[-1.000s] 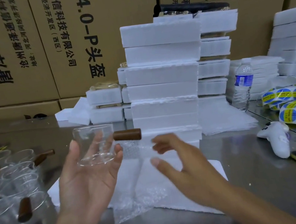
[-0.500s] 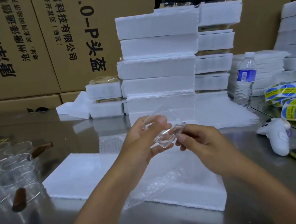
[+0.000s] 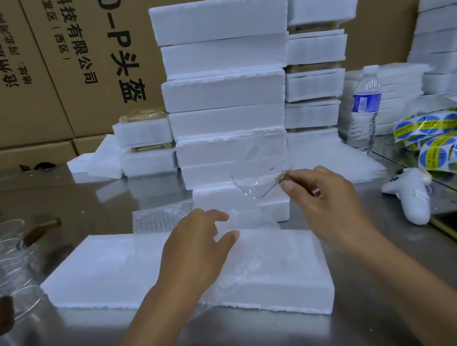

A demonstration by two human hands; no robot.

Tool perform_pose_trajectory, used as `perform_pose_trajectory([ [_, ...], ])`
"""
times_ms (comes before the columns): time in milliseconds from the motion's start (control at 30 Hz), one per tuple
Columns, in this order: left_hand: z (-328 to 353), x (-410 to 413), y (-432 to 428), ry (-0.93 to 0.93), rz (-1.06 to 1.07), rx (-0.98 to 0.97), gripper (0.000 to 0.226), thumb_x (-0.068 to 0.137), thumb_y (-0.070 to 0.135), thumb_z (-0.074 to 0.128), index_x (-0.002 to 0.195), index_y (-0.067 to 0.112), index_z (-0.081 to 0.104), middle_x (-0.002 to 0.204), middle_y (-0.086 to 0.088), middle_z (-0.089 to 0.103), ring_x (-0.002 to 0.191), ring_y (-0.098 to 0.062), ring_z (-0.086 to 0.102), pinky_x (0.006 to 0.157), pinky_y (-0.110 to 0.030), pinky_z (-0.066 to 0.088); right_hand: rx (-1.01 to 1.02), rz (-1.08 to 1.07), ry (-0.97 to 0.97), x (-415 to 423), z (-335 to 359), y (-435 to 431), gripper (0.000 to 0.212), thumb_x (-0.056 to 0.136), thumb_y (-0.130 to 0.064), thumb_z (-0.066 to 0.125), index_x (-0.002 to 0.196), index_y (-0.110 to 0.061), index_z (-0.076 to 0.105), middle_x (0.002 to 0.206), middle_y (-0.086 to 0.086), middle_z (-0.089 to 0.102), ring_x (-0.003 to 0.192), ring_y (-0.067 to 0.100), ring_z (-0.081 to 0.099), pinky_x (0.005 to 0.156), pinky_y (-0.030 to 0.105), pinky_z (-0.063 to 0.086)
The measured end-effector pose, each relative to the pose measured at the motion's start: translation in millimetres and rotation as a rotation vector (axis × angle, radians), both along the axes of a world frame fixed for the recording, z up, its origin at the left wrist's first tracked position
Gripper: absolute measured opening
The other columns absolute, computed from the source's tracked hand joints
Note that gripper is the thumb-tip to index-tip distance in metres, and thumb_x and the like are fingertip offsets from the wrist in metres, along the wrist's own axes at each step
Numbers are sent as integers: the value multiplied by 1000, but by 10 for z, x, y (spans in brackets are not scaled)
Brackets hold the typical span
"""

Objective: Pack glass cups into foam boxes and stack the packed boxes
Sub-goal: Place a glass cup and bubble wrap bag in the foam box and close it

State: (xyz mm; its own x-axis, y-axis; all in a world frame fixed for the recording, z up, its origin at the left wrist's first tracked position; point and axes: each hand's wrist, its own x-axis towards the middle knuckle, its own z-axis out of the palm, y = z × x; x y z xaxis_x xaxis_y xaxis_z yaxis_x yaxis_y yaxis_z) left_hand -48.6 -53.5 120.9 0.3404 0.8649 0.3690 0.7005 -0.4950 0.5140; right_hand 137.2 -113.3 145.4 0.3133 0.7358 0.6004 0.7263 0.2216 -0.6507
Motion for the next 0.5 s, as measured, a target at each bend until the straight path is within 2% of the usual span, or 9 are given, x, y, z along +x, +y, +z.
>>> perform_pose_trajectory([
  [100, 22, 10, 2, 16, 24, 10, 21, 87, 45, 62, 105, 34, 65, 71, 18, 44, 73, -4, 45, 63, -22, 33, 31, 18, 3, -31, -4, -5, 19, 92, -22, 56, 76, -20, 66, 62, -5, 48, 78, 10, 45, 62, 4, 31],
  [200, 73, 19, -24, 4, 30, 14, 4, 88, 40, 63, 88, 36, 65, 59, 13, 45, 59, -4, 46, 51, -21, 29, 58, 71, 72, -53, 32, -23, 28, 93, -22, 54, 73, -41, 60, 70, -1, 55, 77, 11, 48, 63, 7, 33],
  [267, 85, 10, -27, -11, 38, 14, 11, 89, 34, 63, 77, 35, 63, 58, 11, 51, 57, -4, 49, 49, -21, 29, 68, 102, 152, -53, 63, -31, 30, 94, -23, 53, 77, -48, 58, 78, -1, 59, 75, 10, 50, 68, 13, 37],
  [333, 88, -13, -14, -56, 37, 10, 15, 88, 31, 64, 73, 34, 63, 60, 10, 55, 58, -5, 51, 51, -21, 31, 92, 109, 211, -42, 82, -25, 29, 94, -23, 53, 81, -48, 58, 83, -9, 60, 76, 6, 53, 70, 15, 38],
  [433, 105, -53, 4, -211, 34, 29, 19, 87, 27, 66, 70, 35, 62, 60, 9, 57, 59, -6, 52, 54, -21, 37, 115, 81, 212, -26, 94, -21, 26, 95, -23, 51, 84, -47, 57, 89, -10, 61, 80, 0, 55, 68, 5, 37],
  [500, 119, -74, -6, -333, 28, 68, 21, 85, 24, 67, 68, 36, 62, 62, 7, 59, 66, -4, 53, 54, -15, 39, 126, 50, 160, -12, 92, -22, 27, 94, -22, 51, 84, -47, 56, 85, -8, 57, 77, -1, 53, 65, 3, 35],
])
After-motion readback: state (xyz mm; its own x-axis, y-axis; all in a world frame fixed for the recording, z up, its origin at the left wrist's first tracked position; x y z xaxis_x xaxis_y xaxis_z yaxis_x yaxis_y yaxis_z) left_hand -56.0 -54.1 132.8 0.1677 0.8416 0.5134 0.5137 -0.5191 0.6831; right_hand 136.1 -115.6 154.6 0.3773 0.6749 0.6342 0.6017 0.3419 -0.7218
